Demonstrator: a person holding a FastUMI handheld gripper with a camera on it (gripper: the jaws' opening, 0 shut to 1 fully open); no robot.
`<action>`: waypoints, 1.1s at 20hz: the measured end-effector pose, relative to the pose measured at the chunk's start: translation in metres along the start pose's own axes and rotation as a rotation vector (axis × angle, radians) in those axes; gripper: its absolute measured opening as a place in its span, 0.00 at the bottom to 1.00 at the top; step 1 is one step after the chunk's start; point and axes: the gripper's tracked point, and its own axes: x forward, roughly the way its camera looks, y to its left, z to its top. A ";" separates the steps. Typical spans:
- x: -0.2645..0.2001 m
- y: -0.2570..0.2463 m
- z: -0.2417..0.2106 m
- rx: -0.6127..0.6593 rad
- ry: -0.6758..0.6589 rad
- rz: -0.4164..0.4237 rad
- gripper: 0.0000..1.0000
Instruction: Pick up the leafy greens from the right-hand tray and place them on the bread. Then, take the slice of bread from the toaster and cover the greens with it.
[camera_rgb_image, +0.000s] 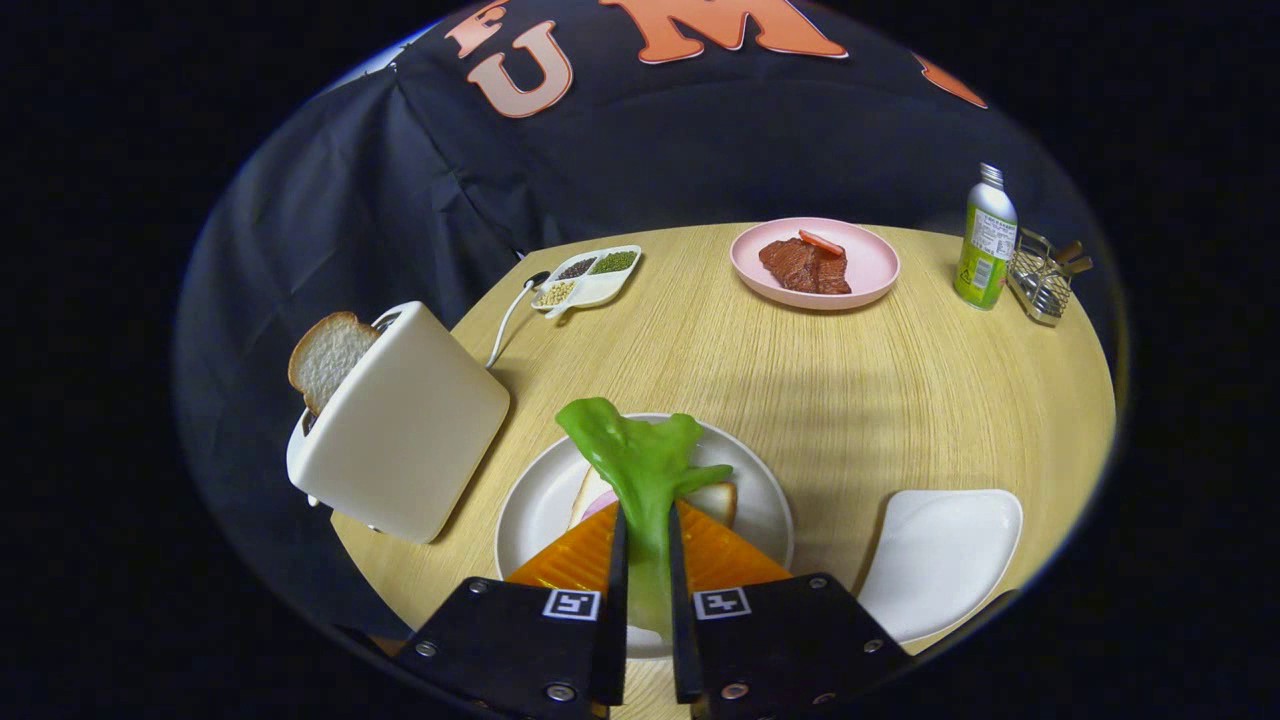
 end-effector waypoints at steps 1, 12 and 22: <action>0.003 -0.001 -0.001 -0.006 0.003 -0.009 0.24; 0.011 0.008 -0.001 -0.125 0.008 -0.084 0.71; -0.024 0.041 0.040 -0.144 -0.037 -0.074 0.89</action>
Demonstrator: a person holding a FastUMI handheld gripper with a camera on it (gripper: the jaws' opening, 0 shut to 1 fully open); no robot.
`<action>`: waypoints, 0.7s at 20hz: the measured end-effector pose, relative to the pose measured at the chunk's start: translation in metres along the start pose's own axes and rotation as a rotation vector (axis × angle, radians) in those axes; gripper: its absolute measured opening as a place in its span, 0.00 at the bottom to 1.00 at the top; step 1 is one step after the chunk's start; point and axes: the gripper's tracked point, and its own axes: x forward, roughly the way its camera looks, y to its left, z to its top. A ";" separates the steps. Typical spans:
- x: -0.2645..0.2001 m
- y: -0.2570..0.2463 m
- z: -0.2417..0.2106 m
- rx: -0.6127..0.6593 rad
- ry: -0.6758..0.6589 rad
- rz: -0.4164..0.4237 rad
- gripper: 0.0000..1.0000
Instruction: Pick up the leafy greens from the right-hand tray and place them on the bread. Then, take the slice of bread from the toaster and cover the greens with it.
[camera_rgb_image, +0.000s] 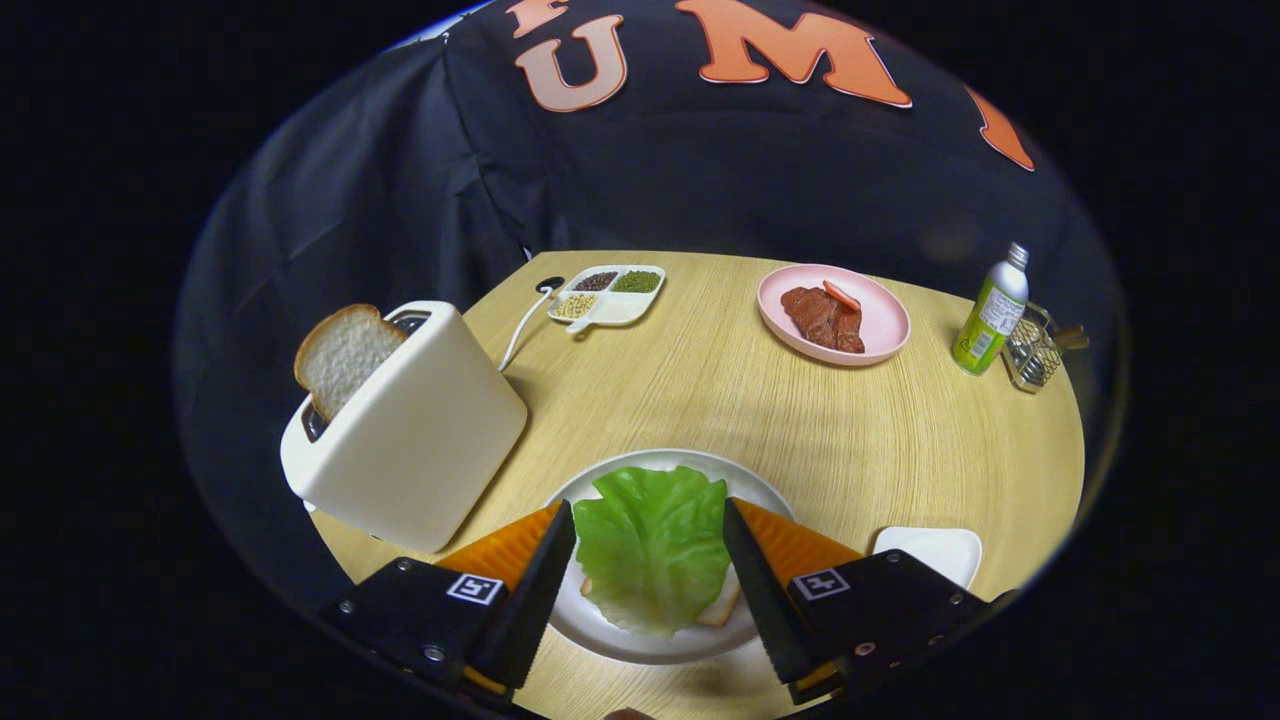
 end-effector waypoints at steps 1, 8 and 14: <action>-0.004 0.005 0.006 -0.002 -0.002 0.002 0.92; -0.041 0.055 0.064 -0.027 -0.034 0.045 0.97; -0.047 0.118 0.095 -0.047 0.008 0.106 0.97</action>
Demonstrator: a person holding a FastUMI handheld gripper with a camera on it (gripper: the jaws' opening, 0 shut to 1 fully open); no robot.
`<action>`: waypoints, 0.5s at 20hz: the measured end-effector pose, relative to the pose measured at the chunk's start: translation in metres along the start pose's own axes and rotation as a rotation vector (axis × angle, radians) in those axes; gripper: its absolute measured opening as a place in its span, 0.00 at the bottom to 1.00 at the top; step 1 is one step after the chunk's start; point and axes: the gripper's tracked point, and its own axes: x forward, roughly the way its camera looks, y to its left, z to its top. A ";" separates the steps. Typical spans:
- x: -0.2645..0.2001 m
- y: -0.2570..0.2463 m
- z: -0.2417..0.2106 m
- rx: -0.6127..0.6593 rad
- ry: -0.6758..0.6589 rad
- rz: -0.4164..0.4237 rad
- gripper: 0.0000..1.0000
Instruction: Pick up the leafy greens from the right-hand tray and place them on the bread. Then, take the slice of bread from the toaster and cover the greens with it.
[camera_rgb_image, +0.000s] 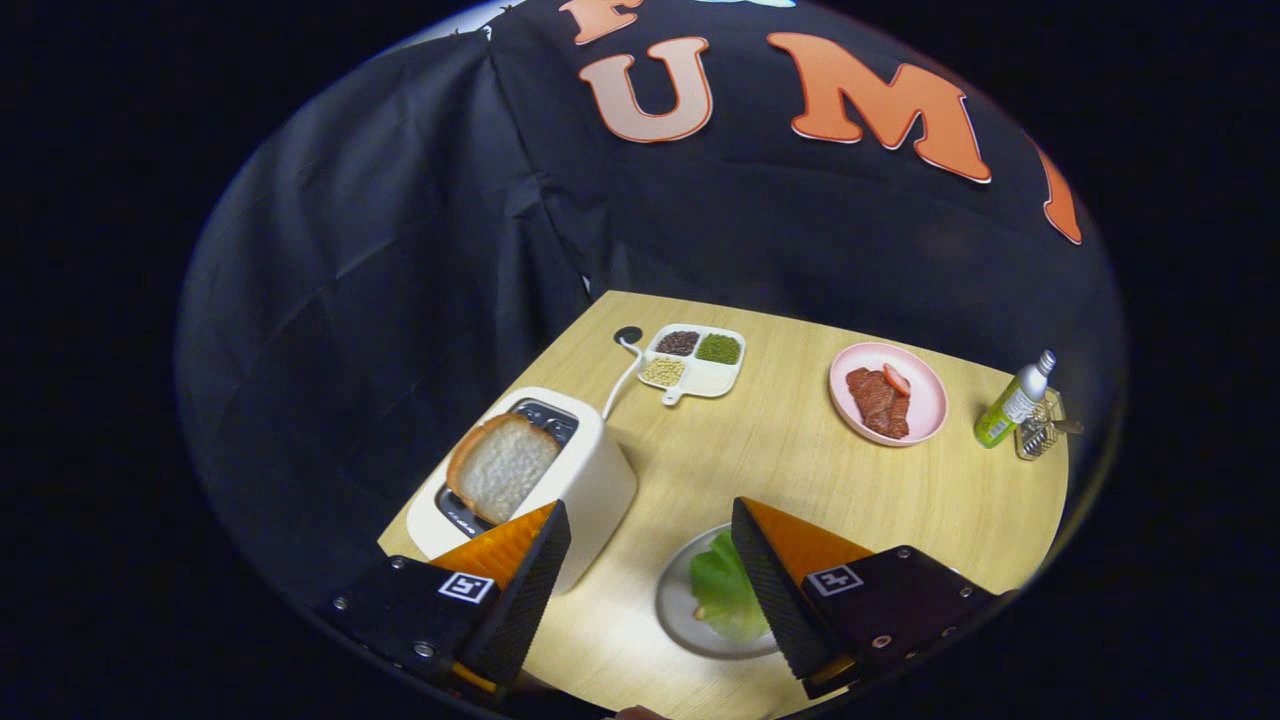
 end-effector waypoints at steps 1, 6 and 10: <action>0.001 0.012 0.006 -0.005 0.004 0.015 0.98; 0.011 0.067 0.016 -0.026 0.060 0.080 0.97; 0.025 0.095 0.022 -0.028 0.103 0.088 0.96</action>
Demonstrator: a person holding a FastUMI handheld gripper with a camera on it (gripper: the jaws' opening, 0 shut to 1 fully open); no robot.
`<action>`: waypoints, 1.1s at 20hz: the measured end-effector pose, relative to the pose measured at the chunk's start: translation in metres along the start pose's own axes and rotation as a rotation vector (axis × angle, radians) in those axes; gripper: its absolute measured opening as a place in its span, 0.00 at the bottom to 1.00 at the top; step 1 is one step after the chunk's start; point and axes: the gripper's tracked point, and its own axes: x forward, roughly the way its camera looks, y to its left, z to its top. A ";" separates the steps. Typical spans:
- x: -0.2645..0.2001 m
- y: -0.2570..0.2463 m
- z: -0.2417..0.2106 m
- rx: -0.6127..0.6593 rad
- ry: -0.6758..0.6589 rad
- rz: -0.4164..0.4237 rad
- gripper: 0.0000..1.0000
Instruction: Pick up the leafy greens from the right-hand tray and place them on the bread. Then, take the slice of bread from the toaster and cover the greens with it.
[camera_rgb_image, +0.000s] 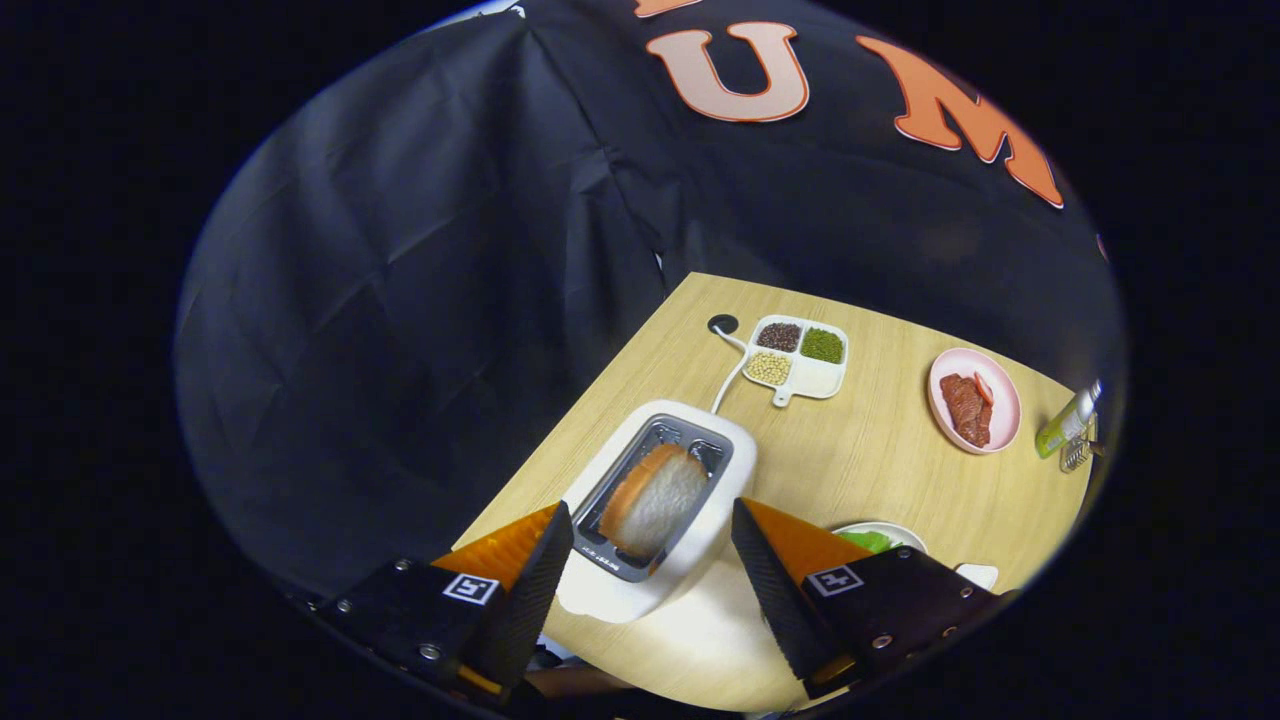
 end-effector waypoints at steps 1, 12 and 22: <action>0.004 0.002 0.003 -0.008 0.001 -0.013 0.95; 0.061 -0.017 -0.018 0.009 0.145 -0.109 0.77; 0.051 -0.019 -0.023 0.080 0.132 -0.030 0.18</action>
